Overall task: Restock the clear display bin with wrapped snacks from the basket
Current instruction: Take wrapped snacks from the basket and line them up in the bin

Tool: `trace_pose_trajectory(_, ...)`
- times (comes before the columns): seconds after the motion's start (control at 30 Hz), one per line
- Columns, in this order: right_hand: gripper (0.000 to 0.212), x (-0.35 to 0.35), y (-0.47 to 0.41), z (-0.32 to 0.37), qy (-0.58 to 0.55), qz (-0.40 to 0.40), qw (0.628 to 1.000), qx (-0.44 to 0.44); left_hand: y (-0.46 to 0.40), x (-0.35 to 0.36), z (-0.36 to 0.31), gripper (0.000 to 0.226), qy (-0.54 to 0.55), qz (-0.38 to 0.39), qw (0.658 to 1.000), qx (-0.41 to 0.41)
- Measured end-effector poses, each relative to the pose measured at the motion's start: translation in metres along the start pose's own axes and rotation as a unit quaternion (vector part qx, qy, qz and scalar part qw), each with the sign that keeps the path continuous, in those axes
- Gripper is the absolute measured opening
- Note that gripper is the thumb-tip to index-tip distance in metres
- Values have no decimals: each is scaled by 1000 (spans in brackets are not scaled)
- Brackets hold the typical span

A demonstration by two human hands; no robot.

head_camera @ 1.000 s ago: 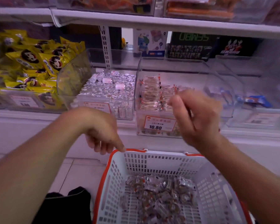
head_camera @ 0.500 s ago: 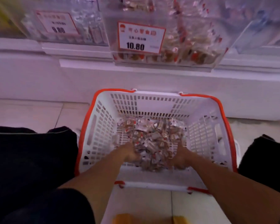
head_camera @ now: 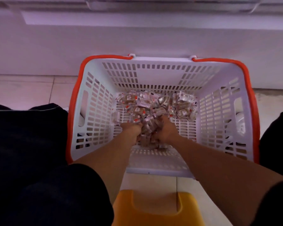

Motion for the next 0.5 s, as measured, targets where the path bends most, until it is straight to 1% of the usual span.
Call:
trace_pose_trajectory(0.03, 46, -2, 0, 3, -34, 4, 999, -4, -2, -1, 0, 60, -1, -2, 1000, 4)
trace_pose_trajectory(0.07, 30, -7, -3, 2, -44, -9, 999, -15, -7, -1, -1, 57, -7, 4, 1000, 13)
trace_pose_trajectory(0.1, 19, -13, -3, 4, -59, -24, 998, -17, -11, -4, -2, 52, -23, -8, 999, 30)
trace_pose_trajectory(0.13, 18, -15, -4, -1, -114, -36, 993, -2, -15, -7, -4, 47, -40, -22, 998, 50)
trace_pose_trajectory(0.2, 24, -12, 1, -6, -220, -22, 974, 46, -16, -10, -12, 38, -53, -38, 995, 79)
trace_pose_trajectory(0.27, 25, -4, 7, -10, -308, 6, 947, 91, -15, -11, -19, 33, -45, -38, 994, 88)
trace_pose_trajectory(0.33, 23, 1, 15, -9, -356, 34, 927, 109, -9, -9, -24, 29, -25, -16, 996, 87)
trace_pose_trajectory(0.4, 24, 3, 19, -4, -387, 56, 914, 107, -4, -9, -25, 24, 1, 2, 997, 82)
trace_pose_trajectory(0.5, 45, -4, 26, -1, -421, 58, 896, 128, 5, -16, -22, 18, 6, 16, 998, 57)
Point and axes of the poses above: each hand's wrist, its own y-axis away from the middle knuckle, its own x-axis out of the palm, z = x × y, the point moved 10 cm from there along -y, towards the middle knuckle
